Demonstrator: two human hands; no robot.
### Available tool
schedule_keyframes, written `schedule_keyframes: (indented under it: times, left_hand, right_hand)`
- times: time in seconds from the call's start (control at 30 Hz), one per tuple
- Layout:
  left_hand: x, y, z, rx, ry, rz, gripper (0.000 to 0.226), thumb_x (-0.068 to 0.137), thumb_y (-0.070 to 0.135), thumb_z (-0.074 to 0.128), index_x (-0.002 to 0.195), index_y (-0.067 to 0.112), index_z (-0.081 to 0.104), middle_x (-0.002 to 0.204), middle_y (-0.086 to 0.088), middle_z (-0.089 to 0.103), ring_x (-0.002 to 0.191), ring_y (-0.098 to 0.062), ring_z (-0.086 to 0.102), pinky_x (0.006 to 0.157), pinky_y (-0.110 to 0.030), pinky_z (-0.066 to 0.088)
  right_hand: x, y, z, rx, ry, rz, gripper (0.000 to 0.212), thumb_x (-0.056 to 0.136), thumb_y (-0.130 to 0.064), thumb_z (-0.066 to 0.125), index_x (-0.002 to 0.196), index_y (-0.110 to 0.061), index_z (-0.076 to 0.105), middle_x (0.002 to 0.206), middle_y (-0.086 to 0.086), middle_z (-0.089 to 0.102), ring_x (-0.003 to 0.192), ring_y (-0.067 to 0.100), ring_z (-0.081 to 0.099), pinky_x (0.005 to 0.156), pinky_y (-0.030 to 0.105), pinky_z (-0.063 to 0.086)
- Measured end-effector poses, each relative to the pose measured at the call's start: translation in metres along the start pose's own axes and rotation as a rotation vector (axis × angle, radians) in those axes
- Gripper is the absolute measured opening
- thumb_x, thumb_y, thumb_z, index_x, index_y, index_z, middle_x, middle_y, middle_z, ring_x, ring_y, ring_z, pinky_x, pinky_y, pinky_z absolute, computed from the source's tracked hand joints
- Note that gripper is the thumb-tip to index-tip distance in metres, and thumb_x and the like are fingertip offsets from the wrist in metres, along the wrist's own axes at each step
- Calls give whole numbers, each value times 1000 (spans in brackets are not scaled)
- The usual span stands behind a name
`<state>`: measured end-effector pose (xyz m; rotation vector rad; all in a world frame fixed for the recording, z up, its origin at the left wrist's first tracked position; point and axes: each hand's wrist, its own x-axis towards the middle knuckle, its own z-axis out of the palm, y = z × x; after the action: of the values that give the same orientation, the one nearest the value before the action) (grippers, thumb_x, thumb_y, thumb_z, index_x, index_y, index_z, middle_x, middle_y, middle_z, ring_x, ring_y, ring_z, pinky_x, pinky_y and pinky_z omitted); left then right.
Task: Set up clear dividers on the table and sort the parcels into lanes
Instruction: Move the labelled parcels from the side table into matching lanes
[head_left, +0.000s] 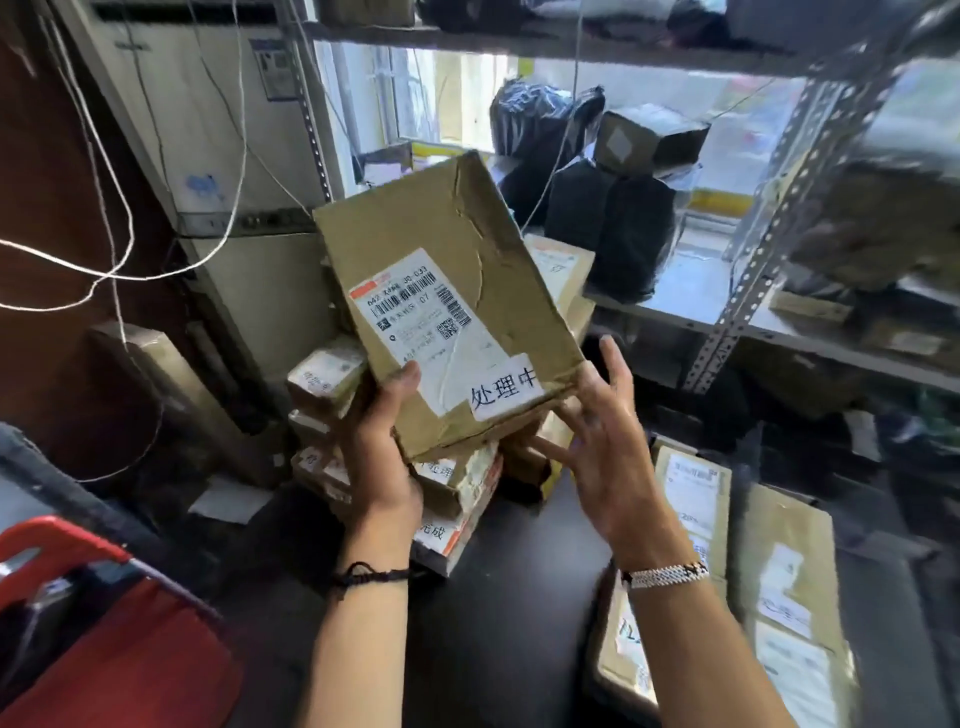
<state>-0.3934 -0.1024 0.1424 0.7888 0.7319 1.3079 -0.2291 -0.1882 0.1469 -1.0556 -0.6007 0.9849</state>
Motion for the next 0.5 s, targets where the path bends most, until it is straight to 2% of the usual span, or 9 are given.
schedule_keyframes:
  times: [0.1, 0.2, 0.27, 0.33, 0.43, 0.5]
  left_hand:
    - [-20, -16, 15, 57, -108, -47, 60, 69, 39, 80, 125, 17, 76, 127, -12, 74, 118, -37, 70, 105, -57, 52]
    - [-33, -33, 34, 83, -201, -80, 66, 71, 37, 80, 130, 10, 71, 128, -17, 73, 118, -42, 69, 108, -65, 48]
    - [-43, -47, 46, 91, -259, -114, 65, 72, 36, 80, 131, 9, 70, 128, -19, 72, 119, -43, 68, 109, -69, 45]
    - [-53, -60, 59, 102, -306, -145, 65, 72, 37, 80, 130, 9, 71, 129, -18, 72, 120, -43, 68, 111, -69, 43]
    - [-66, -75, 79, 123, -361, -175, 62, 73, 37, 79, 129, 10, 72, 127, -17, 74, 118, -42, 69, 110, -67, 46]
    - [-75, -85, 92, 157, -416, -180, 61, 75, 38, 78, 129, 11, 72, 126, -16, 74, 118, -41, 70, 110, -65, 47]
  right_hand:
    - [-23, -11, -34, -60, 3, -9, 67, 86, -54, 67, 150, -39, 51, 136, 4, 69, 129, 28, 64, 103, 62, 52]
    - [-45, -18, -66, -51, 64, -18, 61, 82, -49, 70, 139, -28, 64, 131, 17, 70, 117, 32, 68, 97, 64, 50]
    - [-58, -24, -84, -49, 126, -25, 61, 77, -51, 72, 135, -30, 67, 127, 14, 72, 109, 27, 69, 89, 52, 48]
    - [-70, -31, -104, -60, 168, -40, 62, 77, -52, 71, 135, -32, 66, 129, 12, 72, 113, 28, 68, 90, 45, 49]
    - [-86, -39, -129, -59, 210, -58, 59, 80, -53, 70, 135, -33, 66, 131, 14, 71, 121, 34, 66, 94, 47, 49]
    - [-97, -44, -147, -48, 249, -68, 59, 80, -52, 70, 135, -33, 66, 131, 14, 71, 119, 34, 66, 94, 49, 47]
